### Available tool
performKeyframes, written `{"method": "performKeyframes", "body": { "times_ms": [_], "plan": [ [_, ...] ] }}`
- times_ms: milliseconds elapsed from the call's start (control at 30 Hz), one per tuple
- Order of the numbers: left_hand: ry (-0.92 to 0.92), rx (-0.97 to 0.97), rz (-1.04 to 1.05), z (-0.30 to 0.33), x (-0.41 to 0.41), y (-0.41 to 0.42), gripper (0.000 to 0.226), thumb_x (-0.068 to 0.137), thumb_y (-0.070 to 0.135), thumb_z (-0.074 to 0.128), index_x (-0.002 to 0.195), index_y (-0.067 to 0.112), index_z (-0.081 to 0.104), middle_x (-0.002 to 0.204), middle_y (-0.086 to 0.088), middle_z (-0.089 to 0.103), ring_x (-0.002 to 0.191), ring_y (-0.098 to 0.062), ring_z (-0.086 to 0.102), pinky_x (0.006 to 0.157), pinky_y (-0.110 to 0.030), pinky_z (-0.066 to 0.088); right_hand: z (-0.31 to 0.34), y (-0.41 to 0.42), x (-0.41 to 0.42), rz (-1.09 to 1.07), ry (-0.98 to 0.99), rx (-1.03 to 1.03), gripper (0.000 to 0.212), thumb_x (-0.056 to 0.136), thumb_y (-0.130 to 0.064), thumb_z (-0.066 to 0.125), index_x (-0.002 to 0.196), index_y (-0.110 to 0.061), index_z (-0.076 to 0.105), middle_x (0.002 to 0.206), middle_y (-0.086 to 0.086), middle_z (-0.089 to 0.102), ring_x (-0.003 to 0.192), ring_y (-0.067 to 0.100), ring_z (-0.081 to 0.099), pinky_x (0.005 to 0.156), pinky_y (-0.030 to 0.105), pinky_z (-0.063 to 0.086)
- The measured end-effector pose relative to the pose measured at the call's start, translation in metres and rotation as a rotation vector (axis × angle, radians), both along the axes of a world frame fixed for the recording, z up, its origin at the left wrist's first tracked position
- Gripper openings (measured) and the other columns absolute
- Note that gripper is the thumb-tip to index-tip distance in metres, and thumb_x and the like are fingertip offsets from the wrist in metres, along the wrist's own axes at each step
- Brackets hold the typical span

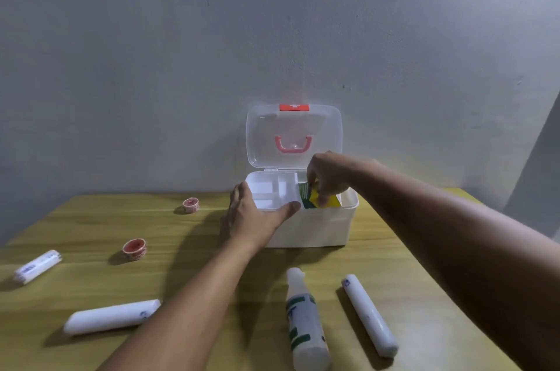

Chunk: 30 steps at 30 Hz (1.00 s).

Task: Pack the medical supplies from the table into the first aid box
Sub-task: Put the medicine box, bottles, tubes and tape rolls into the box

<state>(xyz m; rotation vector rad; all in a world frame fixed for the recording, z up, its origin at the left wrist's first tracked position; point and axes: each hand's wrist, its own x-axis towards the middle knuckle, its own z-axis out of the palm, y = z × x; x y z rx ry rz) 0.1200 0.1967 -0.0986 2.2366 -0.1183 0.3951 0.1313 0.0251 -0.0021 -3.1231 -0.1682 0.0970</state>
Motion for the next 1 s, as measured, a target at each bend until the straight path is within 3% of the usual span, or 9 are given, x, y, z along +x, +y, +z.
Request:
{"method": "performKeyframes", "body": {
  "times_ms": [100,300,433,633,733,867,1000],
  "plan": [
    [-0.009,-0.003,-0.003,0.000,-0.001,0.000,0.106,0.050,0.080,0.066,0.135,0.022,0.038,0.134,-0.001,0.048,0.118,-0.026,0.050,0.090,-0.042,0.051,-0.011,-0.003,0.006,-0.026,-0.007,0.084,0.046,0.062,-0.026,0.088,0.102,-0.008,0.073,0.094,0.007,0.073,0.080,0.023,0.066,0.064,0.026,0.054],
    [-0.007,0.012,0.010,0.000,-0.002,-0.001,0.111,0.051,0.079,0.065,0.138,0.018,0.035,0.140,-0.003,0.045,0.123,-0.027,0.048,0.094,-0.045,0.048,-0.035,-0.006,0.012,-0.067,-0.113,0.191,0.032,0.066,-0.025,0.084,0.092,-0.007,0.076,0.089,0.009,0.073,0.072,0.020,0.060,0.059,0.023,0.044],
    [0.001,0.019,0.011,0.001,-0.004,0.000,0.111,0.053,0.079,0.064,0.139,0.017,0.034,0.142,-0.002,0.043,0.124,-0.027,0.047,0.095,-0.044,0.048,-0.044,-0.008,0.018,-0.056,-0.151,0.210,0.028,0.066,-0.021,0.083,0.090,-0.008,0.076,0.088,0.010,0.074,0.079,0.025,0.066,0.073,0.036,0.058],
    [0.028,0.024,-0.003,0.005,-0.005,-0.001,0.112,0.048,0.083,0.061,0.137,0.019,0.037,0.140,-0.003,0.045,0.127,-0.026,0.044,0.097,-0.044,0.046,-0.032,-0.016,0.004,-0.036,-0.218,0.260,0.041,0.063,-0.030,0.087,0.094,-0.006,0.074,0.091,0.008,0.073,0.083,0.025,0.067,0.078,0.040,0.057],
    [0.016,0.113,0.031,0.010,-0.004,-0.001,0.117,0.044,0.088,0.051,0.135,0.017,0.039,0.142,-0.005,0.042,0.137,-0.026,0.032,0.108,-0.052,0.034,-0.014,-0.035,-0.016,-0.063,-0.346,0.341,0.038,0.067,-0.025,0.085,0.096,-0.006,0.073,0.095,0.009,0.074,0.087,0.025,0.067,0.081,0.038,0.056],
    [-0.110,0.354,0.084,0.020,-0.017,-0.019,0.110,0.069,0.077,0.048,0.150,0.008,0.019,0.162,-0.010,0.011,0.150,-0.025,-0.002,0.119,-0.053,0.000,-0.002,-0.074,-0.051,-0.139,-0.487,0.404,0.024,0.071,-0.018,0.081,0.091,-0.006,0.075,0.088,0.008,0.074,0.079,0.020,0.066,0.073,0.027,0.051],
    [-0.272,0.467,-0.096,0.029,-0.041,-0.055,0.081,0.083,0.059,0.050,0.144,0.008,0.035,0.157,-0.009,0.028,0.150,-0.025,0.008,0.118,-0.049,0.004,-0.016,-0.126,-0.082,-0.311,-0.383,0.275,0.016,0.073,-0.018,0.077,0.086,-0.008,0.075,0.089,0.011,0.074,0.085,0.028,0.067,0.073,0.032,0.053]
  ]
}}
